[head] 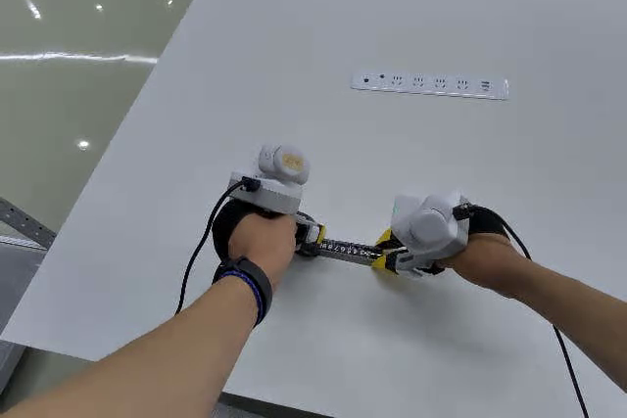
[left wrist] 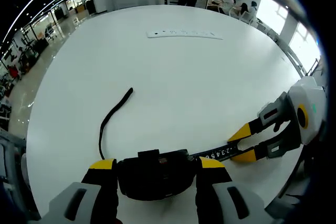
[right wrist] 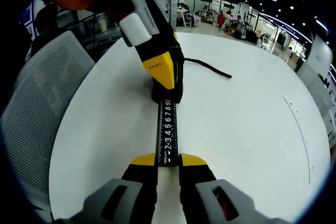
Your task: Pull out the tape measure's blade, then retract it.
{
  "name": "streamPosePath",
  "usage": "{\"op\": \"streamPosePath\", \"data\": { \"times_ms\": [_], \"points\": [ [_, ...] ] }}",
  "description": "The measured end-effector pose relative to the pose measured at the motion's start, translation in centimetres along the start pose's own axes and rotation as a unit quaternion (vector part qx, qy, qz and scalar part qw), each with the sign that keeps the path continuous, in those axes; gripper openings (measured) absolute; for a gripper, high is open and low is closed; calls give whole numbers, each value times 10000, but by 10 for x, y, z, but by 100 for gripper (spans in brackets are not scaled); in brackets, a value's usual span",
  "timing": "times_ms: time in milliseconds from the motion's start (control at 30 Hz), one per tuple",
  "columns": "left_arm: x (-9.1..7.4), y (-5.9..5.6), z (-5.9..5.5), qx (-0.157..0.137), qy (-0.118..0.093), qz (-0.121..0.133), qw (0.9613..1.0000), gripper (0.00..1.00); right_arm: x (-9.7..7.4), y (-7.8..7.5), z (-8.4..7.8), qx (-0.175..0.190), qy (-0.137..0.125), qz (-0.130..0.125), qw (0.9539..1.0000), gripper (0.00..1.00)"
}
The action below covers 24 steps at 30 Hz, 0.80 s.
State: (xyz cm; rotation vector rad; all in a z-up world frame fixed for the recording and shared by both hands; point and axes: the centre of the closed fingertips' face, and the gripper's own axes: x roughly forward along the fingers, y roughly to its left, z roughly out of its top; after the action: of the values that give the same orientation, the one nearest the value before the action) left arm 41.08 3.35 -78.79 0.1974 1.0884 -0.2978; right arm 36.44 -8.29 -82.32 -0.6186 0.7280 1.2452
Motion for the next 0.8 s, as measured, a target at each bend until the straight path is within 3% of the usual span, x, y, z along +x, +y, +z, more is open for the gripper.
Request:
{"op": "streamPosePath", "data": {
  "times_ms": [800],
  "points": [
    [-1,1,0,-102,-46,30,9999,56,12,0,17,-135,-89,32,9999,14]
  ]
}}
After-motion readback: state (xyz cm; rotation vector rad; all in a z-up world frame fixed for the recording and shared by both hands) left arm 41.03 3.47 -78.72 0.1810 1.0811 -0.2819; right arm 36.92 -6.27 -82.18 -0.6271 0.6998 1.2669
